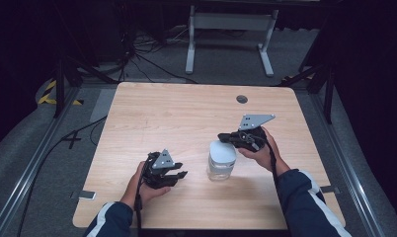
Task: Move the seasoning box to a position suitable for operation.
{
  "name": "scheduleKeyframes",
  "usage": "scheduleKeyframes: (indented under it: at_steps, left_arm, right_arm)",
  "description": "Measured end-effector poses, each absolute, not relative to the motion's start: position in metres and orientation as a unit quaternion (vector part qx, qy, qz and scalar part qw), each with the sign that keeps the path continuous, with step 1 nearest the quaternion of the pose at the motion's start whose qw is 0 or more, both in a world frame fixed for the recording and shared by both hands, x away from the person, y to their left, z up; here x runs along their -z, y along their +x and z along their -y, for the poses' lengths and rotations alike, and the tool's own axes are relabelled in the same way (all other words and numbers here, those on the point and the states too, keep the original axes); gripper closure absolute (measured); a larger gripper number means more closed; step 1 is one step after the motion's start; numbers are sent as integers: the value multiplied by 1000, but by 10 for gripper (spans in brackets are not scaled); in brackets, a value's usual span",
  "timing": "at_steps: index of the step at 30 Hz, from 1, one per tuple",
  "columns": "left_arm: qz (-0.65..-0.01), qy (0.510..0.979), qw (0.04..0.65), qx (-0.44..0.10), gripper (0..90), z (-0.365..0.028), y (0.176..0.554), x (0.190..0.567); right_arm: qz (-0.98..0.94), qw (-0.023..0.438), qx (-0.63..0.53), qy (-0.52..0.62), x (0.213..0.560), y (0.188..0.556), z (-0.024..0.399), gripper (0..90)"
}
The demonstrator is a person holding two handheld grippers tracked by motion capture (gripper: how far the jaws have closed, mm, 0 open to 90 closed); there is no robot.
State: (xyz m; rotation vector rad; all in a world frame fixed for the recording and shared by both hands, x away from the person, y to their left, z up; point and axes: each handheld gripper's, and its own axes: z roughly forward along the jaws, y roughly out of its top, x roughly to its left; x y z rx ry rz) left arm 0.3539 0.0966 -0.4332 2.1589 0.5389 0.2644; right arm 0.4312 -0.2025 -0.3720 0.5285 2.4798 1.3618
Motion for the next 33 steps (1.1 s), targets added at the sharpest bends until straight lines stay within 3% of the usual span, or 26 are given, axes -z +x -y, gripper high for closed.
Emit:
scheduleKeyframes:
  at_steps: [2,9,33]
  left_arm:
    - [-199,867,443,-110,832,-86,351,426]
    - [-181,846,488,-119,892,-61,352,406]
    - [-177,828,516,-130,895,-41,359,392]
  right_arm:
    - [-854,134,-468,184,373,432,202,900]
    - [-854,134,-468,184,373,432,202,900]
    - [-850,150,-466,195,370,429,218,900]
